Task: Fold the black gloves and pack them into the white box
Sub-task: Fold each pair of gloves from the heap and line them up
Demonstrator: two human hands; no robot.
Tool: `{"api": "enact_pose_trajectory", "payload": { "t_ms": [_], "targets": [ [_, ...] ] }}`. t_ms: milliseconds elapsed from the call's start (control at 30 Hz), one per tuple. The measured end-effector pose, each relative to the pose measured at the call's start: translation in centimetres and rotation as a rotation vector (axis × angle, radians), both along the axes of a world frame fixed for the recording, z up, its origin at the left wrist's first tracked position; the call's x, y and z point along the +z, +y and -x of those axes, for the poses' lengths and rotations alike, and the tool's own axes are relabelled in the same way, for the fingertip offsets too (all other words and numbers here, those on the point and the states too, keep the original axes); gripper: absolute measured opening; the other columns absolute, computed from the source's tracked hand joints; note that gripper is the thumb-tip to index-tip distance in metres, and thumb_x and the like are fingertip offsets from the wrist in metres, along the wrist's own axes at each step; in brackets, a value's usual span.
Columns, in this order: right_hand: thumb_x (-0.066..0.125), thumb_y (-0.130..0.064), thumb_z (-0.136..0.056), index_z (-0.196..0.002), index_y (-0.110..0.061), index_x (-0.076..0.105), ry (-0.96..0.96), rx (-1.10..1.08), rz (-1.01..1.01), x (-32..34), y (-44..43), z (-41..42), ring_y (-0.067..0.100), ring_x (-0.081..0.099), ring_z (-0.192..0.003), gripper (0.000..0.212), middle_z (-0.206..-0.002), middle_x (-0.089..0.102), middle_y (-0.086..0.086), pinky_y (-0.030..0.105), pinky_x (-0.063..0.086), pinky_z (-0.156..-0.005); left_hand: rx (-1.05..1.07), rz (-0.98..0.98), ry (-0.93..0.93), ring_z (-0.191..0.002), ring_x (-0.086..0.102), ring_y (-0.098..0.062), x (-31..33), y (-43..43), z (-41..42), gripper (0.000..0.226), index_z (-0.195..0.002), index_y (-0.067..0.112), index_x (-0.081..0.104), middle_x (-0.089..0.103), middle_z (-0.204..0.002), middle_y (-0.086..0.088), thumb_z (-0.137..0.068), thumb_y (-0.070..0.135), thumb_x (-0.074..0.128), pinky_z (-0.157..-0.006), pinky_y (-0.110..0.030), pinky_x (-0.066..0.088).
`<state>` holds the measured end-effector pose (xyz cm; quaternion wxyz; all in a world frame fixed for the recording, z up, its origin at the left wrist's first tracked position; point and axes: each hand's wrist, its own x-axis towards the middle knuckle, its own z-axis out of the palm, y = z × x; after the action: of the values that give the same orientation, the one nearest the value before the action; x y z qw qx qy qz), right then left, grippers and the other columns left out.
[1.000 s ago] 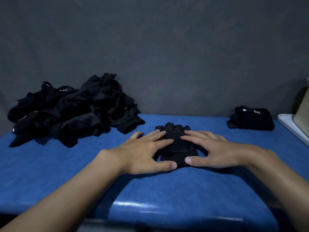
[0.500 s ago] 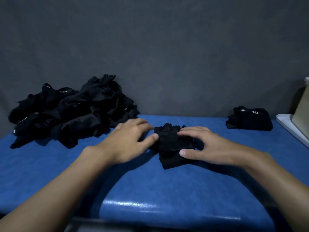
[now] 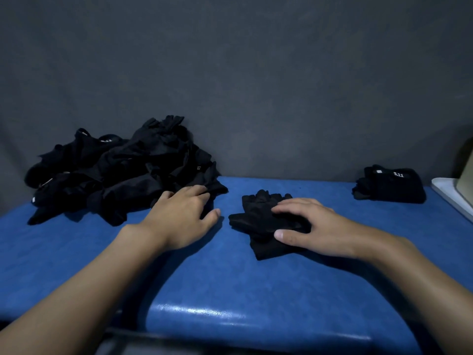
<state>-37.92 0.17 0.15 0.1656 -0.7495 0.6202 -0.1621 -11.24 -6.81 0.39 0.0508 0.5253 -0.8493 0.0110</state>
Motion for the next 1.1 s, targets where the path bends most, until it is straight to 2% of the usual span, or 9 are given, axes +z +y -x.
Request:
{"api": "enact_pose_trajectory", "payload": {
  "t_ms": [167, 267, 333, 400, 467, 533, 667, 833, 1100],
  "targets": [
    [0.059, -0.058, -0.084, -0.134, -0.04, 0.051, -0.06, -0.004, 0.038, -0.1, -0.2, 0.0, 0.002, 0.028, -0.138, 0.053, -0.133, 0.044, -0.027, 0.04, 0.023, -0.118, -0.098, 0.113, 0.107, -0.128, 0.043, -0.004, 1.0, 1.4, 0.2, 0.054, -0.132, 0.025, 0.06, 0.046, -0.141, 0.017, -0.098, 0.055, 0.031, -0.105, -0.035, 0.032],
    [0.057, -0.06, -0.085, -0.133, -0.041, 0.051, -0.086, 0.0, 0.045, -0.3, -0.2, 0.1, 0.002, 0.031, -0.136, 0.052, -0.133, 0.047, -0.026, 0.04, 0.025, -0.117, -0.124, 0.087, 0.126, -0.104, 0.052, -0.001, 1.3, 2.0, -0.1, 0.053, -0.113, 0.033, 0.067, 0.057, -0.117, 0.02, -0.093, 0.06, 0.026, -0.099, -0.035, 0.038],
    [0.056, -0.061, -0.085, -0.132, -0.042, 0.051, -0.096, 0.002, 0.041, -0.3, -0.2, 0.1, 0.002, 0.032, -0.135, 0.052, -0.131, 0.048, -0.027, 0.04, 0.025, -0.117, -0.111, 0.058, 0.157, -0.094, 0.05, -0.002, 1.1, 1.9, -0.3, 0.046, -0.111, 0.035, 0.063, 0.056, -0.111, 0.018, -0.094, 0.059, 0.028, -0.095, -0.035, 0.041],
    [0.056, -0.061, -0.085, -0.131, -0.042, 0.052, -0.1, 0.003, 0.044, -0.3, -0.2, -0.1, 0.001, 0.032, -0.133, 0.05, -0.13, 0.049, -0.027, 0.04, 0.026, -0.117, -0.119, 0.04, 0.187, -0.112, 0.049, -0.006, 0.7, 1.5, -0.1, 0.046, -0.124, 0.039, 0.057, 0.052, -0.125, 0.017, -0.097, 0.058, 0.026, -0.101, -0.037, 0.039],
    [0.056, -0.059, -0.085, -0.131, -0.041, 0.053, -0.099, 0.004, 0.053, -0.3, -0.3, -0.4, 0.002, 0.033, -0.132, 0.049, -0.129, 0.05, -0.025, 0.04, 0.027, -0.116, -0.121, 0.026, 0.171, -0.136, 0.036, -0.012, 0.3, 0.6, 0.3, 0.047, -0.139, 0.042, 0.047, 0.043, -0.144, 0.011, -0.1, 0.056, 0.025, -0.11, -0.04, 0.032],
    [0.057, -0.057, -0.087, -0.131, -0.04, 0.053, -0.097, 0.002, 0.056, -0.4, -0.3, -0.7, 0.003, 0.034, -0.131, 0.048, -0.129, 0.05, -0.023, 0.04, 0.027, -0.115, -0.097, -0.017, 0.13, -0.146, 0.024, -0.016, 0.0, -0.3, 0.9, 0.048, -0.146, 0.046, 0.038, 0.034, -0.155, 0.003, -0.101, 0.055, 0.023, -0.115, -0.042, 0.024],
    [0.057, -0.056, -0.087, -0.132, -0.04, 0.053, -0.09, 0.0, 0.047, -0.6, -0.3, -0.8, 0.003, 0.033, -0.132, 0.048, -0.13, 0.05, -0.023, 0.04, 0.027, -0.115, -0.051, -0.132, 0.066, -0.151, 0.011, -0.019, -0.8, -1.2, 1.5, 0.052, -0.15, 0.049, 0.027, 0.022, -0.163, -0.007, -0.1, 0.06, 0.014, -0.12, -0.047, 0.014],
    [0.057, -0.055, -0.088, -0.132, -0.04, 0.052, -0.075, 0.002, 0.05, -0.6, -0.4, -0.6, 0.003, 0.033, -0.134, 0.047, -0.132, 0.049, -0.023, 0.04, 0.026, -0.116, -0.021, -0.14, 0.053, -0.151, 0.011, -0.02, -0.8, -1.5, 2.0, 0.054, -0.151, 0.051, 0.02, 0.02, -0.163, -0.005, -0.099, 0.062, 0.01, -0.119, -0.047, 0.012],
    [0.056, -0.056, -0.089, -0.135, -0.041, 0.05, -0.025, 0.004, 0.04, -0.3, -0.3, -0.8, 0.002, 0.03, -0.136, 0.049, -0.137, 0.046, -0.023, 0.037, 0.022, -0.117, 0.019, -0.104, 0.069, -0.15, 0.013, -0.011, -0.5, -1.6, 2.1, 0.07, -0.157, 0.025, 0.022, 0.018, -0.164, 0.007, -0.098, 0.062, 0.012, -0.12, -0.046, 0.013]
  ]
}}
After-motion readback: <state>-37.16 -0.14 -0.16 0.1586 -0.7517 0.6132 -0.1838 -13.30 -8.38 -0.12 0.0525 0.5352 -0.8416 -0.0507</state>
